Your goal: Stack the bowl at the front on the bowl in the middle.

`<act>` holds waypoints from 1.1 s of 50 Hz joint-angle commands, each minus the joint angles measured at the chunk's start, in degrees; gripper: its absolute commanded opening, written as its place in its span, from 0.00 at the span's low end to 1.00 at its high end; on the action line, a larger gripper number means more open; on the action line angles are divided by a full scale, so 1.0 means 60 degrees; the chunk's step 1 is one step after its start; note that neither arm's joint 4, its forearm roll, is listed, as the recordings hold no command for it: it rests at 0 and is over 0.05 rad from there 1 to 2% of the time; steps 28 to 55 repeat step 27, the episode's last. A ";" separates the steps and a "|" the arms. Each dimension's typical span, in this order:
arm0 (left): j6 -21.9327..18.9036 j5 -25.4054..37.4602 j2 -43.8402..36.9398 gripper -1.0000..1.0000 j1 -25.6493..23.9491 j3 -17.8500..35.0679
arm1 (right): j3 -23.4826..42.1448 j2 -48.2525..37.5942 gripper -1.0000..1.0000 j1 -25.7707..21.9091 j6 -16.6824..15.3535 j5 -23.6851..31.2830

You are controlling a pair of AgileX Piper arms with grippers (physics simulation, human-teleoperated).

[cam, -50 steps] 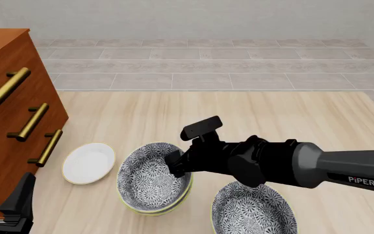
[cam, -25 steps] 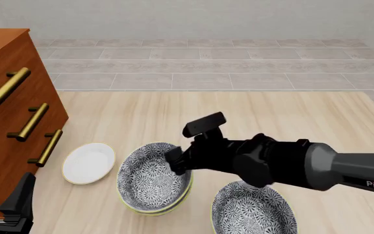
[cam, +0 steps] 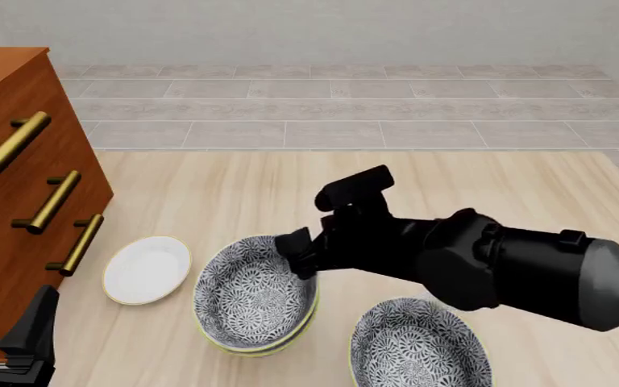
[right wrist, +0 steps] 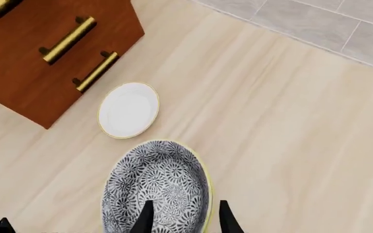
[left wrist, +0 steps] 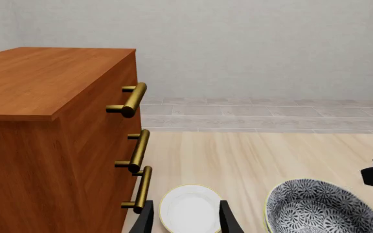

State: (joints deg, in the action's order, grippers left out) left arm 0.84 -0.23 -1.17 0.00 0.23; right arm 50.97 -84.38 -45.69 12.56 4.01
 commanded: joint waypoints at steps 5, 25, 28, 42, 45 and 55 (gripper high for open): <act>0.0000 0.0000 0.0000 1.00 0.0000 0.0000 | 0.0009 0.1051 1.00 -0.0060 -0.0024 0.0500; 0.0000 0.0000 0.0000 1.00 0.0000 0.0000 | 0.0006 0.2232 1.00 -0.0144 0.0043 0.1014; 0.0000 0.0000 0.0000 1.00 0.0000 0.0000 | -0.0021 0.2358 1.00 -0.0150 0.0033 0.1049; 0.0000 0.0000 0.0000 1.00 0.0000 0.0000 | -0.0021 0.2358 1.00 -0.0150 0.0033 0.1049; 0.0000 0.0000 0.0000 1.00 0.0000 0.0000 | -0.0021 0.2358 1.00 -0.0150 0.0033 0.1049; 0.0000 0.0000 0.0000 1.00 0.0000 0.0000 | -0.0021 0.2358 1.00 -0.0150 0.0033 0.1049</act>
